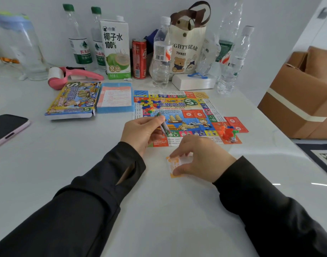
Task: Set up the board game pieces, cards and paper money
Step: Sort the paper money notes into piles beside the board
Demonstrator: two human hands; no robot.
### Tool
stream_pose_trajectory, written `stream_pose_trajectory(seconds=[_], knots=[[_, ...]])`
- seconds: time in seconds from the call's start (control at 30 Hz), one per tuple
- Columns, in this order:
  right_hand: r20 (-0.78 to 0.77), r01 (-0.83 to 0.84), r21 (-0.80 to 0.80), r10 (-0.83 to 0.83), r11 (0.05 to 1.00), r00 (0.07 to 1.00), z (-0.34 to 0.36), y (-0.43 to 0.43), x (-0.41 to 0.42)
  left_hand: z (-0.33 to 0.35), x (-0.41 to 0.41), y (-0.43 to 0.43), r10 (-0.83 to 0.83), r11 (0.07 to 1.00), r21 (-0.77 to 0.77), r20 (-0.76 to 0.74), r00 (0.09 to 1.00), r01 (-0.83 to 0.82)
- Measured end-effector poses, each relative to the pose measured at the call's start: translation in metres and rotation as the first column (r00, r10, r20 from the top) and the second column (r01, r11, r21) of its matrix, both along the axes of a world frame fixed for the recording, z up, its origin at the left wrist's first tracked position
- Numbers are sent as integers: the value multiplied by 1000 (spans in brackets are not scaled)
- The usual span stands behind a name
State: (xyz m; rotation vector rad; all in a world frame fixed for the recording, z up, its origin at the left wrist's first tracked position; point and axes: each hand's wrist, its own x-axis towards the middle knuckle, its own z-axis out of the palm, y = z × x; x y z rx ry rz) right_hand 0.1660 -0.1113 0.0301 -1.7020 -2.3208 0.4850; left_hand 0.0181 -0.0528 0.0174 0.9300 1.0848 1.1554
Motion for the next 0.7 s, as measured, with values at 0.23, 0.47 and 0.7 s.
stream_pose_trajectory(seconds=[0.23, 0.47, 0.7], knots=[[-10, 5, 94, -4, 996, 1000, -14, 7, 1, 1, 1, -2, -2, 1000, 10, -23, 1000, 2], [-368, 170, 223, -79, 960, 927, -8, 12, 14, -1, 1, -2, -56, 995, 72, -79, 995, 62], [-646, 268, 80, -155, 960, 747, -4, 11, 11, -1, 8, -7, -123, 981, 127, -194, 973, 149]])
